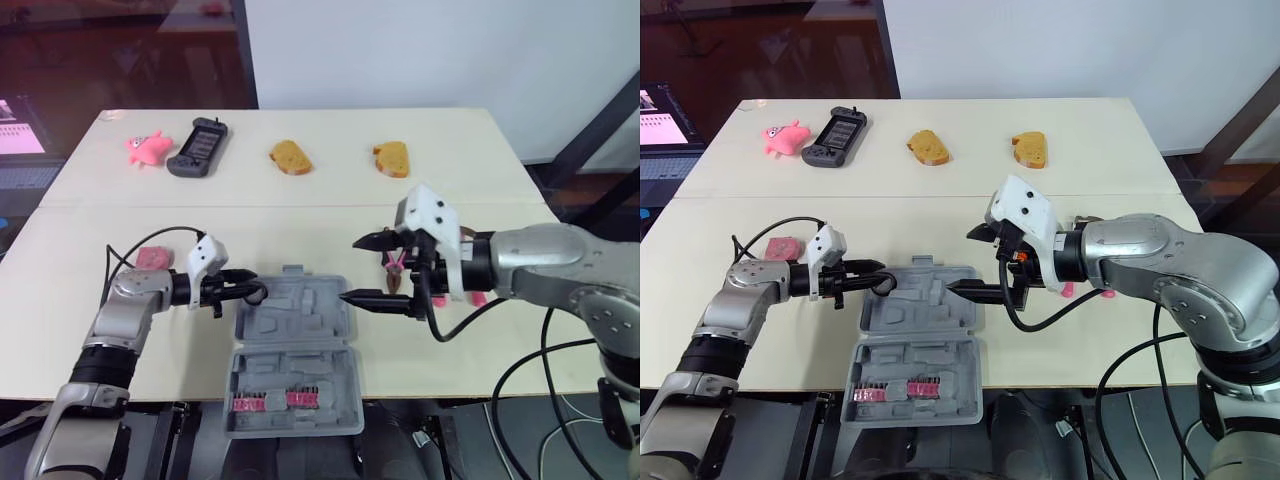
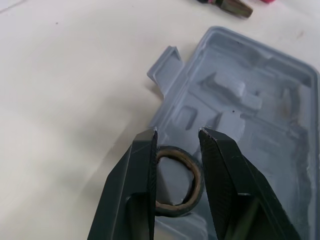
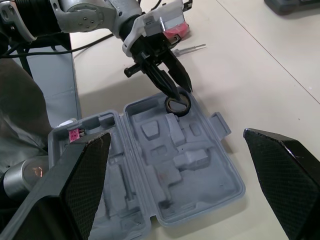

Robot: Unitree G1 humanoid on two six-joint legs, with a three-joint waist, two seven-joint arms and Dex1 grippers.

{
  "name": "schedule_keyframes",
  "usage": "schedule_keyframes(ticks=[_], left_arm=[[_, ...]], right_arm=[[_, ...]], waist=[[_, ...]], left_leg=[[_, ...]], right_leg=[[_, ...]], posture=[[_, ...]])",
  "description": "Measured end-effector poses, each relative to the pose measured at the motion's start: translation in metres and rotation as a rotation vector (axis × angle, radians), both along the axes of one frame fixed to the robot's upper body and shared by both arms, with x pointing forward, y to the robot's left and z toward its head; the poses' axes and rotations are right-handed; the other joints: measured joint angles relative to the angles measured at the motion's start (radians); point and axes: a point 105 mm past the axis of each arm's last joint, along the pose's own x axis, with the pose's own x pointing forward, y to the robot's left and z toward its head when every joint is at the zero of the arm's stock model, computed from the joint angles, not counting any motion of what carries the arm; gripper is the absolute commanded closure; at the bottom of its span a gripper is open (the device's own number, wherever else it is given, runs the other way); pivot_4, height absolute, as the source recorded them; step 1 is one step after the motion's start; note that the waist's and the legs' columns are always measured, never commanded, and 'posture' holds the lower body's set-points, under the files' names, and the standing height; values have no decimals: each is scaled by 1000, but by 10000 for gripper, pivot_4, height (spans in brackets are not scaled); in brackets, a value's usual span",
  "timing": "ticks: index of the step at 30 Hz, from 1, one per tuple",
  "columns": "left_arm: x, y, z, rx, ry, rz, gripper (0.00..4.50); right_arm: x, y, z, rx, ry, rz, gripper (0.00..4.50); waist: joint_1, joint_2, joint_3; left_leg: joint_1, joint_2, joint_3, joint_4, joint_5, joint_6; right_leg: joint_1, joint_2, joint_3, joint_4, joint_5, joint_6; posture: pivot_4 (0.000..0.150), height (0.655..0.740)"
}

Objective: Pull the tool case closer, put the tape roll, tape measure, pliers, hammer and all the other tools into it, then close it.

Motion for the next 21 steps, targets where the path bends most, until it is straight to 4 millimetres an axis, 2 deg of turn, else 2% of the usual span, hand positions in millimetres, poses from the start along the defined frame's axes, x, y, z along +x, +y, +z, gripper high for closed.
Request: schedule_keyframes(ticks=[5,15,17,19,21], left_arm=[[0,-1,-16,29,21,6,31426],[0,-5,-18,81,-13,-18,31426],[-3,-7,-16,74,3,-14,31426],[-6,-11,-3,14,11,-9,31426],[-5,-11,17,-52,-4,9,25918]], right_arm=[[0,0,1,0,-5,1,0],[2,-1,2,-6,-19,-12,0],[4,-4,0,-6,-34,-26,0],[7,-10,-5,15,-65,-57,0],[9,-17,-14,24,-59,-85,0]], waist=[[0,0,0],[-1,1,-1],[0,1,-1],[2,1,-1],[3,0,-1]], left_leg=[[0,0,0,0,0,0],[2,0,0,0,0,0],[1,0,0,0,0,0],[1,0,0,-1,0,0],[1,0,0,0,0,0]], right_leg=[[0,0,0,0,0,0],[1,0,0,0,0,0],[1,0,0,0,0,0],[1,0,0,-1,0,0],[1,0,0,0,0,0]], posture=[[1500,7400],[1500,7400],[1500,7400],[1500,7400],[1500,7400]])
